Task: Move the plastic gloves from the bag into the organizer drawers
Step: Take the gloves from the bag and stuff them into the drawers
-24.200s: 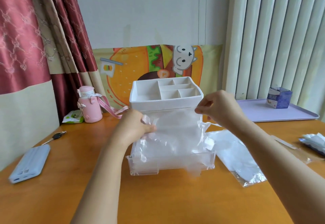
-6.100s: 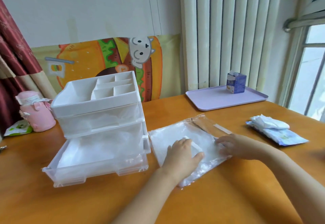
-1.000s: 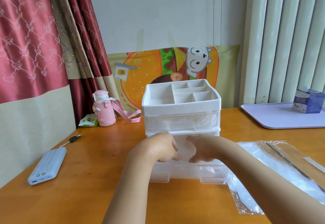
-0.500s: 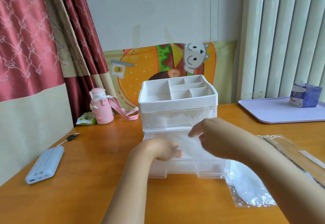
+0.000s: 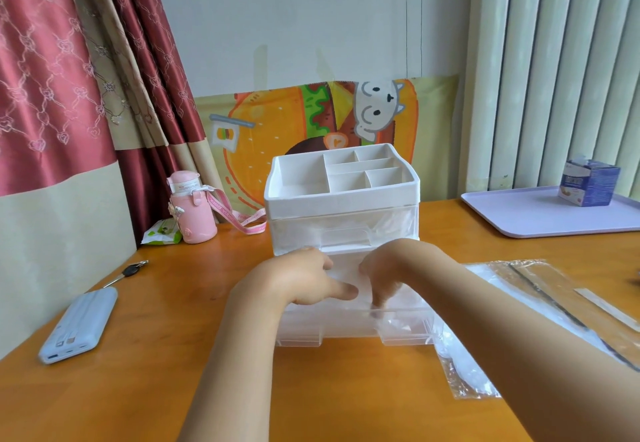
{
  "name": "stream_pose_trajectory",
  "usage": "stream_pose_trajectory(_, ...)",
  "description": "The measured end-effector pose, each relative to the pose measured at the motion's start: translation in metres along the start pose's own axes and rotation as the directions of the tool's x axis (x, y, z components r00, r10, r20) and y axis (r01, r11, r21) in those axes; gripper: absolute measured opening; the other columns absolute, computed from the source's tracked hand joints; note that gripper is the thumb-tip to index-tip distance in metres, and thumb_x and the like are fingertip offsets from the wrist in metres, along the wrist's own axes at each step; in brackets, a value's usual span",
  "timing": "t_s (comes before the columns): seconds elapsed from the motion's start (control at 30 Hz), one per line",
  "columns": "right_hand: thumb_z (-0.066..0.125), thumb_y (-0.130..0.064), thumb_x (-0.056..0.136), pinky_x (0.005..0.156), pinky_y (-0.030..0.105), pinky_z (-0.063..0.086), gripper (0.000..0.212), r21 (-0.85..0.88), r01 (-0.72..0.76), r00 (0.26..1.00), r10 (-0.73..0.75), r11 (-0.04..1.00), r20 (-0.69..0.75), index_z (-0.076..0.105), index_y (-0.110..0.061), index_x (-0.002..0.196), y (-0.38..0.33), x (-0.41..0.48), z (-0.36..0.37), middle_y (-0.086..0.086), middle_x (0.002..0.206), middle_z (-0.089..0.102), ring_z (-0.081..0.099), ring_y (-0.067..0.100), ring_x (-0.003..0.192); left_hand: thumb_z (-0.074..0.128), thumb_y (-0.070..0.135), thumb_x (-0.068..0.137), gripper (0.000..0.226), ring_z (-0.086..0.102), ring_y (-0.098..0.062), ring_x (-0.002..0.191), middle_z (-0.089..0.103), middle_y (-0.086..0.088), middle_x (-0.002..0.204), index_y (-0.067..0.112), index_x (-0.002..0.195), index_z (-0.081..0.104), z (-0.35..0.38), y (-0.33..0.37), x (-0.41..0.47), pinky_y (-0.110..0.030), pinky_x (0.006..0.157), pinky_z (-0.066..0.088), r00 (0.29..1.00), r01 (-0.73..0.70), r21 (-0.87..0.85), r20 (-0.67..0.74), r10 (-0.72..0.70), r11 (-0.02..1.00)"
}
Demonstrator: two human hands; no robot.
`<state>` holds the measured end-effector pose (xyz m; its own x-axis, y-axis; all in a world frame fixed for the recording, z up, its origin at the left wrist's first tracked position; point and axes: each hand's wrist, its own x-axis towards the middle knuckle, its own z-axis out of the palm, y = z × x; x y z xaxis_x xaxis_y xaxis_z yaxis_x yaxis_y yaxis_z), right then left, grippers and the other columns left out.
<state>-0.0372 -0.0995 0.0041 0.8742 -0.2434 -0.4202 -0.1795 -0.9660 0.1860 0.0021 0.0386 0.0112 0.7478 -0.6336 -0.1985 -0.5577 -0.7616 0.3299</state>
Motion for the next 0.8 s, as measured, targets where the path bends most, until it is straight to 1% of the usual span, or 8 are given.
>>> stream_pose_trajectory(0.17, 0.062, -0.039, 0.09, 0.102, 0.032, 0.037, 0.063, 0.0, 0.07, 0.993, -0.07, 0.998, -0.091, 0.041, -0.011, 0.143, 0.001, -0.002, 0.004, 0.006, 0.138, 0.05, 0.048, 0.026, 0.124, 0.054, 0.059, 0.089, 0.069, 0.046, -0.02, 0.13, 0.044, 0.002, 0.147, 0.023, 0.146, 0.04, 0.01, 0.003, 0.006, -0.026, 0.097, 0.034, 0.993, 0.027, 0.085, 0.111, -0.036, 0.996)
stream_pose_trajectory(0.27, 0.056, -0.03, 0.095, 0.11, 0.032, 0.031, 0.056, 0.178, 0.178, 0.966, -0.137, 0.968, -0.221, 0.036, -0.023, 0.146, 0.013, -0.026, 0.004, -0.001, 0.148, 0.041, 0.04, 0.02, 0.134, 0.059, 0.053, 0.088, 0.066, 0.052, -0.02, 0.116, 0.05, -0.002, 0.142, 0.017, 0.142, 0.045, 0.016, 0.003, 0.01, -0.026, 0.091, 0.038, 0.996, 0.041, 0.084, 0.077, -0.047, 0.996)
stream_pose_trajectory(0.37, 0.058, -0.028, 0.094, 0.105, 0.026, 0.041, 0.038, 0.397, 0.348, 0.893, -0.17, 0.849, -0.417, 0.053, -0.031, 0.132, 0.036, -0.067, 0.003, -0.009, 0.134, 0.056, 0.055, 0.006, 0.119, 0.066, 0.048, 0.086, 0.066, 0.052, -0.021, 0.122, 0.051, -0.003, 0.14, 0.015, 0.139, 0.047, 0.012, 0.004, 0.003, -0.024, 0.088, 0.038, 0.999, 0.052, 0.099, 0.01, -0.053, 0.994)
stream_pose_trajectory(0.47, 0.062, -0.032, 0.09, 0.09, 0.025, 0.052, 0.018, 0.489, 0.422, 0.816, -0.085, 0.763, -0.572, 0.067, -0.032, 0.107, 0.072, -0.106, 0.014, -0.016, 0.105, 0.07, 0.065, -0.004, 0.094, 0.064, 0.053, 0.085, 0.061, 0.055, -0.019, 0.118, 0.057, 0.0, 0.124, 0.014, 0.131, 0.055, 0.001, 0.014, -0.014, -0.028, 0.092, 0.041, 0.994, 0.004, 0.079, -0.107, 0.004, 0.997)
stream_pose_trajectory(0.53, 0.06, -0.04, 0.089, 0.074, 0.024, 0.053, 0.018, 0.526, 0.353, 0.778, 0.069, 0.774, -0.624, 0.071, -0.026, 0.086, 0.099, -0.122, 0.028, -0.012, 0.077, 0.072, 0.066, -0.001, 0.071, 0.064, 0.052, 0.085, 0.046, 0.056, -0.012, 0.111, 0.059, 0.009, 0.116, 0.022, 0.12, 0.061, -0.001, 0.031, -0.027, -0.027, 0.091, 0.043, 0.945, -0.146, -0.009, -0.297, 0.137, 0.989)
stream_pose_trajectory(0.63, 0.058, -0.047, 0.087, 0.05, 0.025, 0.035, 0.044, 0.572, 0.06, 0.715, 0.364, 0.818, -0.596, 0.061, -0.015, 0.058, 0.146, -0.121, 0.061, -0.003, 0.046, 0.054, 0.047, 0.007, 0.042, 0.06, 0.045, 0.09, 0.021, 0.058, -0.004, 0.097, 0.065, 0.014, 0.099, 0.025, 0.09, 0.068, 0.015, 0.069, -0.039, -0.023, 0.085, 0.044, 0.758, -0.467, -0.031, -0.527, 0.383, 0.884)
stream_pose_trajectory(0.7, 0.06, -0.05, 0.086, 0.049, 0.028, 0.028, 0.051, 0.607, -0.125, 0.691, 0.507, 0.785, -0.514, 0.056, -0.01, 0.055, 0.178, -0.115, 0.088, -0.002, 0.047, 0.048, 0.041, 0.013, 0.045, 0.059, 0.038, 0.092, 0.025, 0.059, -0.005, 0.09, 0.066, 0.01, 0.094, 0.02, 0.076, 0.064, 0.036, 0.095, -0.034, -0.024, 0.084, 0.045, 0.7, -0.581, -0.002, -0.511, 0.498, 0.814)
stream_pose_trajectory(0.8, 0.061, -0.046, 0.087, 0.048, 0.026, 0.033, 0.042, 0.684, -0.212, 0.727, 0.58, 0.699, -0.368, 0.059, -0.013, 0.062, 0.213, -0.108, 0.125, -0.003, 0.052, 0.056, 0.049, 0.012, 0.05, 0.059, 0.036, 0.092, 0.031, 0.06, -0.007, 0.086, 0.065, 0.008, 0.091, 0.019, 0.066, 0.06, 0.074, 0.122, -0.015, -0.028, 0.084, 0.046, 0.705, -0.651, -0.054, -0.412, 0.577, 0.757)
